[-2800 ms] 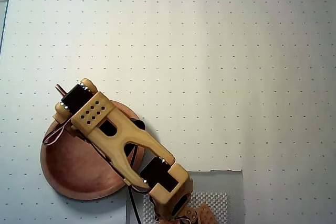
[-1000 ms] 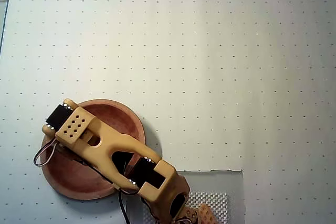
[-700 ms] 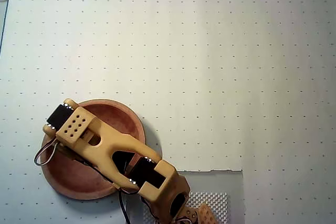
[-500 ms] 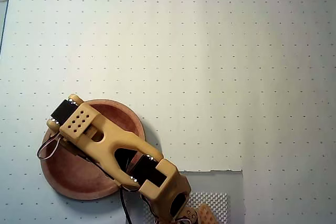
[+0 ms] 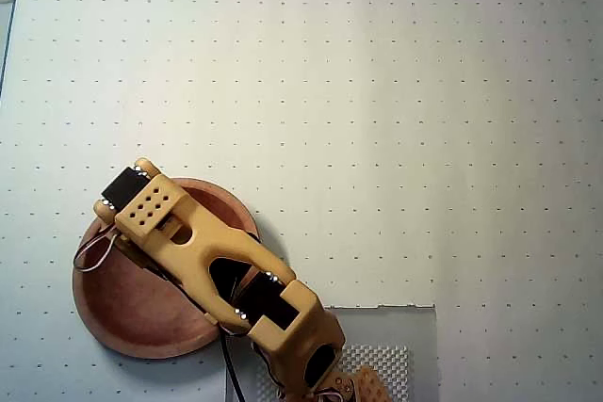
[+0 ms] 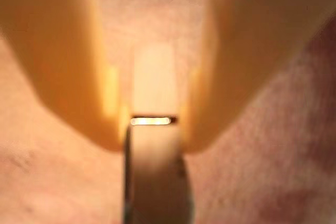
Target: Grasp a clothespin and put it in the bowl.
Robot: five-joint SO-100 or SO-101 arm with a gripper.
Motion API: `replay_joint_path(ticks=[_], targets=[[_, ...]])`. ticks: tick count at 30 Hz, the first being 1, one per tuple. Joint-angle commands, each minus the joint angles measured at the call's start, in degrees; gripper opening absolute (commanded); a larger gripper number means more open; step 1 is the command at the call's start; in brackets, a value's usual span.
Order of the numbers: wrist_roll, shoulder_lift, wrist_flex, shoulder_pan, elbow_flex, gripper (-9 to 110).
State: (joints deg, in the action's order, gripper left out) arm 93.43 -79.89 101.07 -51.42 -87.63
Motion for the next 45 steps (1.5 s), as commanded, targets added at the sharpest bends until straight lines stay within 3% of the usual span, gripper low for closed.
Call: replay_joint_path(ticks=[1, 20, 30, 45], targets=[[-1.8, -0.7, 1.3, -0.4, 3.8, -3], [-2.2, -1.4, 1.3, -0.4, 4.7, 1], [-2.2, -1.5, 1.3, -0.4, 6.6, 25], [-2.2, -7.4, 1.4, 0.3, 6.3, 16]])
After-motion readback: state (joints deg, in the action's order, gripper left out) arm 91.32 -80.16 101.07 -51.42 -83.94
